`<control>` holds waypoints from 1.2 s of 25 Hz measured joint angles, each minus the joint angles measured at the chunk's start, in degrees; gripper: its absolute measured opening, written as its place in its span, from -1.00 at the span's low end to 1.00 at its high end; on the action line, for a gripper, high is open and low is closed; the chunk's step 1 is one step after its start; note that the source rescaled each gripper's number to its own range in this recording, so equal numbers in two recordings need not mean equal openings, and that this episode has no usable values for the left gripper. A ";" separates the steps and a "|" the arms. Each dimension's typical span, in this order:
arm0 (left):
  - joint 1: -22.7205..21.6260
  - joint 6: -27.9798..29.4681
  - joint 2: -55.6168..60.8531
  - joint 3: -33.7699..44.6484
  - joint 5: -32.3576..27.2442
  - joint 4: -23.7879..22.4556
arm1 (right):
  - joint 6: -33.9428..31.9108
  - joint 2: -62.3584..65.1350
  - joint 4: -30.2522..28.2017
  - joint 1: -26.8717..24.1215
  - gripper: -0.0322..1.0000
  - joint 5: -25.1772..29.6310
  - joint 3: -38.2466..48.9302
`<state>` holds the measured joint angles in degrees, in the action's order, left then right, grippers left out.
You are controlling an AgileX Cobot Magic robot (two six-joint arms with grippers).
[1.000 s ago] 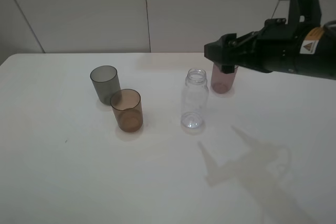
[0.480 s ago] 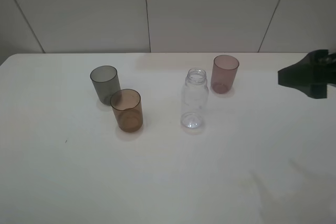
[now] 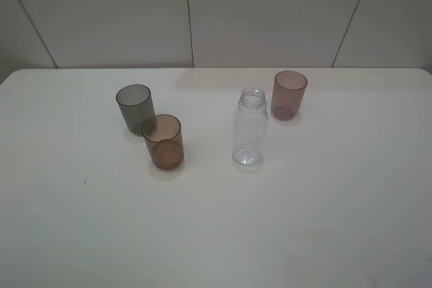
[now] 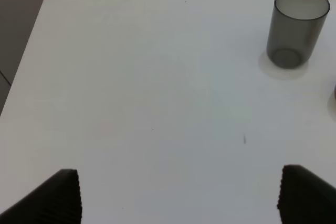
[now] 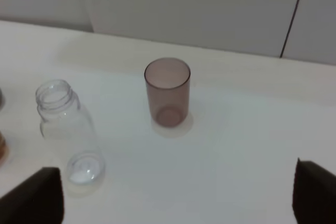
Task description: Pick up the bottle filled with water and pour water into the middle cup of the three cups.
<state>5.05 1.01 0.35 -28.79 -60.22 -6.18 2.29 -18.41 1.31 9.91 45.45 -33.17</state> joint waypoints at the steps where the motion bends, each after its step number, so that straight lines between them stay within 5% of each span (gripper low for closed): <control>1: 0.00 0.00 0.00 0.00 0.00 0.00 | 0.00 1.81 -0.57 0.00 0.65 0.63 0.00; 11: 0.00 0.00 0.00 0.00 0.00 0.00 | 0.00 10.63 -1.89 0.06 0.65 3.24 0.00; 21: 0.00 0.00 0.00 0.00 0.00 0.00 | 0.00 13.87 -1.89 0.06 0.65 14.66 0.00; 30: 0.00 0.00 0.00 0.00 0.00 0.00 | -0.16 13.87 -1.31 0.06 0.65 14.71 2.12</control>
<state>5.05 1.01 0.35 -28.79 -60.22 -6.18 2.13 -4.54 0.00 9.98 60.16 -31.05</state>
